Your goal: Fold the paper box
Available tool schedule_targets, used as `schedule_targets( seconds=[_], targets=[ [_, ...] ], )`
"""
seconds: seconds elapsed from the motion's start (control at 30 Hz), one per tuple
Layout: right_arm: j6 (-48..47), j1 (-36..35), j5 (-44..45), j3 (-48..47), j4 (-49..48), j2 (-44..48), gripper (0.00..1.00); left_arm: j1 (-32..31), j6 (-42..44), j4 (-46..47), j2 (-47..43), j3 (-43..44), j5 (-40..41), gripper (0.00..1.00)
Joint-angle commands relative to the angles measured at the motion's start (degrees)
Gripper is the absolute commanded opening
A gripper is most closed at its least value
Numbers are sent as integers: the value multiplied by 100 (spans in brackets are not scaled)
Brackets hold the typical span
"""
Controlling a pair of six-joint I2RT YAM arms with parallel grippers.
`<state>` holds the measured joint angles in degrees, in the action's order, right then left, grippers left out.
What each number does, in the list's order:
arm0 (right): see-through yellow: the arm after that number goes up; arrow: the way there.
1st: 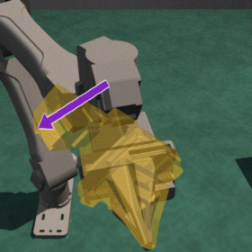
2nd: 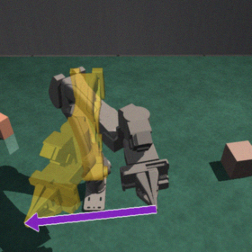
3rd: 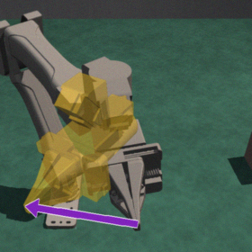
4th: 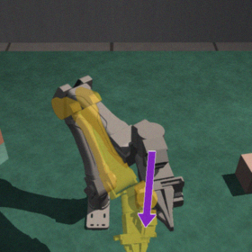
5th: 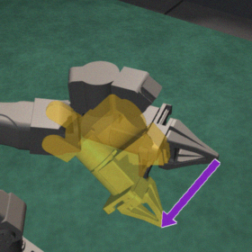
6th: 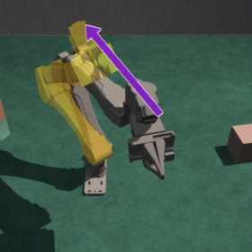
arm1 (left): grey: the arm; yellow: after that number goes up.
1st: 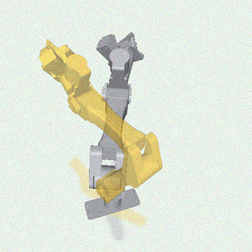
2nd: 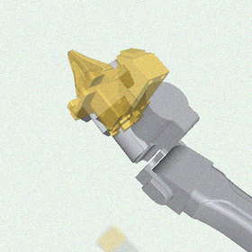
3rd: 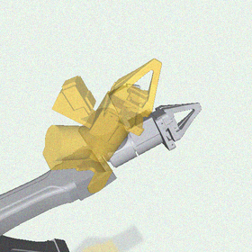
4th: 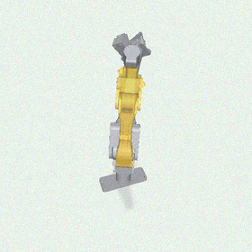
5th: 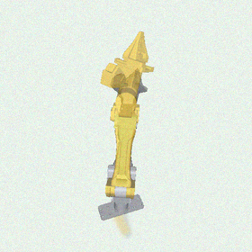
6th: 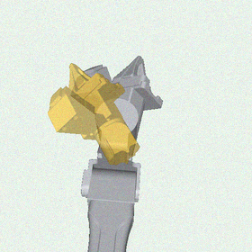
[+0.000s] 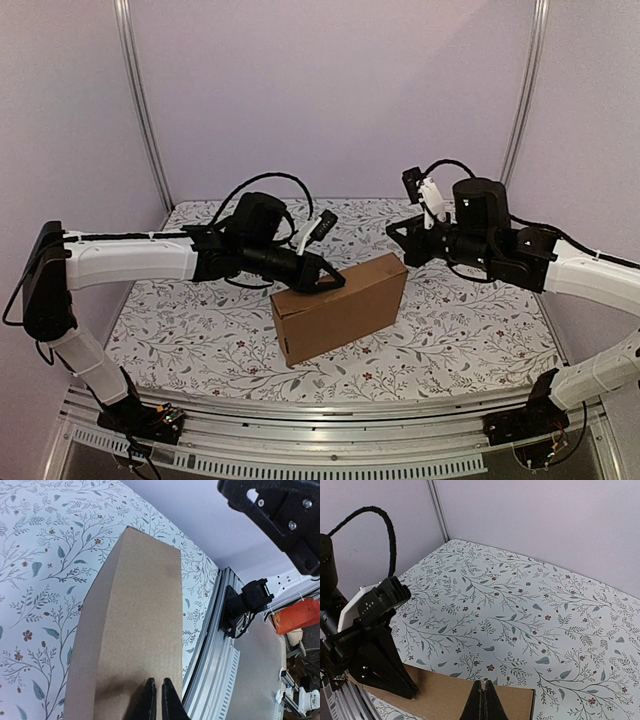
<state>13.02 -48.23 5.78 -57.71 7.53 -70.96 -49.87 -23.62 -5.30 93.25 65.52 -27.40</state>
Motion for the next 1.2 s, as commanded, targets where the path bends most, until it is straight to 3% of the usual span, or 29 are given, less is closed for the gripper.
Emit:
schedule_targets(
  seconds=[0.0,0.4,0.63,0.83,0.97,1.17],
  targets=[
    [180,33,-395,-12,-89,-412,0,-14,29,-604,-15,-45,70,6],
    [431,-28,-61,1110,-947,-1129,0,-14,92,-735,-240,243,-27,7],
    [587,-28,-38,1481,-1126,-1078,0,1,226,-1068,-710,399,180,18],
    [590,-26,-167,1453,-1148,-1129,0,3,243,-1465,-1364,338,356,20],
    [585,-27,-232,1422,-1142,-1132,0,-5,133,-1448,-1996,-173,363,14],
    [611,-28,-311,1420,-1123,-1070,0,-14,-396,154,-2762,-2005,139,13]
  ],
)
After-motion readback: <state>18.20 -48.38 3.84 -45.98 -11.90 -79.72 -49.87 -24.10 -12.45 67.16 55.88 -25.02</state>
